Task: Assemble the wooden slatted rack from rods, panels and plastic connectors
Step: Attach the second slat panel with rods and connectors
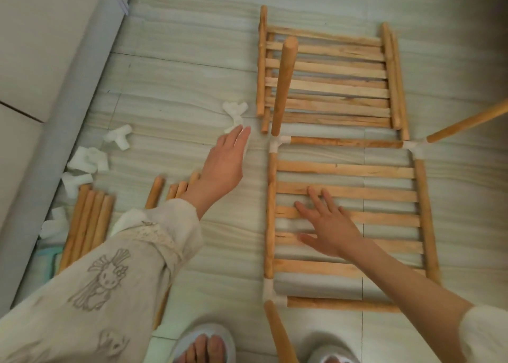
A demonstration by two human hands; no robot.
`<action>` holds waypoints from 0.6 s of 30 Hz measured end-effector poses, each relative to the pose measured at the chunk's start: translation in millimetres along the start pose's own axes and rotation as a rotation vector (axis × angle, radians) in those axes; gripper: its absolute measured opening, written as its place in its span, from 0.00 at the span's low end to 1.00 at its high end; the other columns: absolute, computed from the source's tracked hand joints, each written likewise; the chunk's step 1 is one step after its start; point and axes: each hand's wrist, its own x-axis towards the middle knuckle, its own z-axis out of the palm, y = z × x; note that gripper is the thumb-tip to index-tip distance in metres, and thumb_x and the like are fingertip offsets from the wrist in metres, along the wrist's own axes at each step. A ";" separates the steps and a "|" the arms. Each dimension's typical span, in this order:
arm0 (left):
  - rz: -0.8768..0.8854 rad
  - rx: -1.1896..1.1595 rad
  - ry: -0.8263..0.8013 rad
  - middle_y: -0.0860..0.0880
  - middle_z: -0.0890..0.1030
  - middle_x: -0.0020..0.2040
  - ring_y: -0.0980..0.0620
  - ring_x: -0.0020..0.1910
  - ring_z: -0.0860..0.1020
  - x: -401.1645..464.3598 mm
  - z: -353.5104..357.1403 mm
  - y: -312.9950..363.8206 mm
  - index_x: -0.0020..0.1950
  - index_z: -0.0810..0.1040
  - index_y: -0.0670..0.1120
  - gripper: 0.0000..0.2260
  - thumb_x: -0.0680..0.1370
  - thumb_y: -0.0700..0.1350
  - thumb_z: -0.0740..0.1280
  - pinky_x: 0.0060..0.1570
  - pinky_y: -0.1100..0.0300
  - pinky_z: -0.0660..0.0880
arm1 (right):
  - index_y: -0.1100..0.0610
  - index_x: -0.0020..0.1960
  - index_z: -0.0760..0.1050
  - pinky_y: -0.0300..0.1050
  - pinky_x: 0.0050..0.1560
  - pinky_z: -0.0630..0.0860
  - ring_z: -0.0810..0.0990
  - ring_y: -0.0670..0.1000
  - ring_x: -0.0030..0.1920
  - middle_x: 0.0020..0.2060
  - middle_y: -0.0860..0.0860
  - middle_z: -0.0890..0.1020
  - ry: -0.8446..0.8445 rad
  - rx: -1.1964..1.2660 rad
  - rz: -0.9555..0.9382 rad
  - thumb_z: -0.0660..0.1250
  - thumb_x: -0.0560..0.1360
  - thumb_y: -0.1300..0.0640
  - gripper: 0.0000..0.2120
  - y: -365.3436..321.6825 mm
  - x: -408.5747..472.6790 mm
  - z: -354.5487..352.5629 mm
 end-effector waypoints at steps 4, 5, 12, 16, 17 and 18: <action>-0.024 0.057 -0.106 0.42 0.64 0.68 0.40 0.63 0.68 9.7 6.8 1.0 0.72 0.65 0.44 0.23 0.77 0.33 0.59 0.57 0.47 0.70 | 0.43 0.76 0.43 0.59 0.73 0.53 0.34 0.57 0.75 0.75 0.50 0.33 -0.008 -0.025 -0.020 0.55 0.78 0.39 0.32 -0.1 -1.9 0.1; -0.050 0.044 -0.120 0.41 0.67 0.65 0.40 0.60 0.71 7.6 9.1 -1.4 0.69 0.67 0.44 0.19 0.78 0.35 0.59 0.54 0.47 0.72 | 0.43 0.76 0.44 0.59 0.73 0.53 0.35 0.57 0.75 0.75 0.50 0.34 -0.012 -0.030 -0.023 0.55 0.78 0.39 0.32 -0.1 -2.4 0.5; -0.369 -0.667 0.254 0.44 0.78 0.42 0.56 0.36 0.79 -8.7 -18.2 1.6 0.54 0.79 0.39 0.09 0.77 0.42 0.66 0.46 0.57 0.76 | 0.45 0.77 0.46 0.59 0.74 0.52 0.35 0.55 0.75 0.75 0.49 0.34 -0.067 0.031 -0.020 0.55 0.78 0.40 0.32 0.6 -3.0 -4.9; -0.399 -1.126 0.490 0.48 0.78 0.39 0.62 0.31 0.77 -10.7 -75.1 23.5 0.53 0.76 0.38 0.06 0.79 0.40 0.63 0.34 0.67 0.74 | 0.51 0.77 0.52 0.51 0.73 0.55 0.51 0.53 0.76 0.77 0.51 0.48 0.043 0.373 0.004 0.57 0.80 0.46 0.29 -8.5 -0.3 -34.2; -0.379 -1.223 0.500 0.47 0.78 0.42 0.60 0.33 0.78 -11.3 -89.0 29.2 0.53 0.75 0.39 0.05 0.80 0.39 0.63 0.35 0.66 0.74 | 0.54 0.76 0.54 0.47 0.72 0.58 0.57 0.53 0.74 0.76 0.52 0.54 0.155 0.497 -0.011 0.58 0.80 0.48 0.28 -13.3 -1.5 -48.7; -0.350 -1.315 0.503 0.45 0.79 0.44 0.58 0.36 0.79 -11.3 -101.7 34.5 0.53 0.75 0.39 0.05 0.80 0.38 0.63 0.38 0.66 0.75 | 0.55 0.76 0.55 0.45 0.70 0.60 0.63 0.53 0.72 0.75 0.52 0.58 0.281 0.607 -0.026 0.59 0.80 0.50 0.27 -19.4 -3.7 -66.2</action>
